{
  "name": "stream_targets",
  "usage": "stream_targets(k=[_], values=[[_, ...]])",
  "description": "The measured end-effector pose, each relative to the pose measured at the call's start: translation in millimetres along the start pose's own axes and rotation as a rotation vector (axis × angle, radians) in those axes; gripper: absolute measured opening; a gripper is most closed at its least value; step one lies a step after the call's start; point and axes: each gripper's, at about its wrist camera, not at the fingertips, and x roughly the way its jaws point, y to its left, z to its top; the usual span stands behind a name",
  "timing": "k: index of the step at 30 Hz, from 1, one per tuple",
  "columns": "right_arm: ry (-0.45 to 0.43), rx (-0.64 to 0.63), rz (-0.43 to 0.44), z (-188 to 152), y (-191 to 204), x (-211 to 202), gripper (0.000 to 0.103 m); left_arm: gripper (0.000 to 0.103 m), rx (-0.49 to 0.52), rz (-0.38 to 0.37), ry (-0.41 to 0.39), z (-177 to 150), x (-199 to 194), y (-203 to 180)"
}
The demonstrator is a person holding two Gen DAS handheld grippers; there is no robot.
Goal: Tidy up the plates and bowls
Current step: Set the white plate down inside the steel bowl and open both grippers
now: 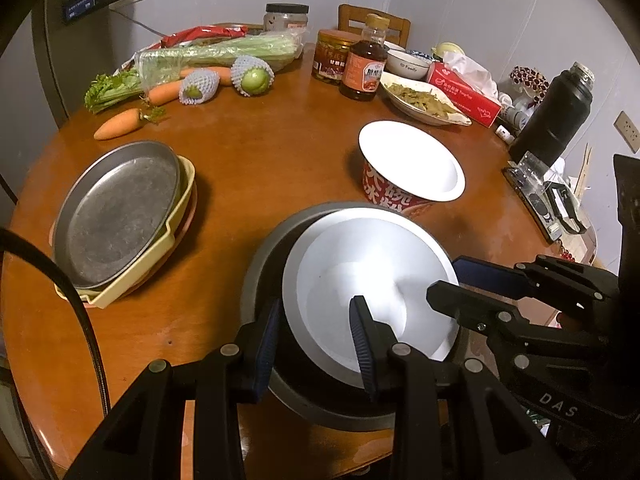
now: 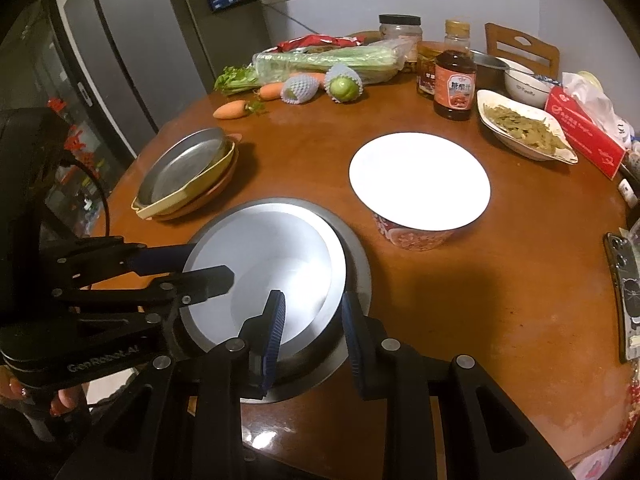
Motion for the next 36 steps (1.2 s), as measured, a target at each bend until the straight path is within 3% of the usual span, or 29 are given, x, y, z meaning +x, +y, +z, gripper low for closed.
stream_targets(k=[22,36], values=[[-0.06,0.03,-0.036,7.4,-13.2,-18.4,0.035,0.038,0.007,0.014,-0.062,17.7,-13.1,-9.7],[-0.106,0.082,-0.097,20.9,-40.5,-30.3,0.039,0.04,0.068,0.03,-0.111,52.2,-17.5,-27.6]])
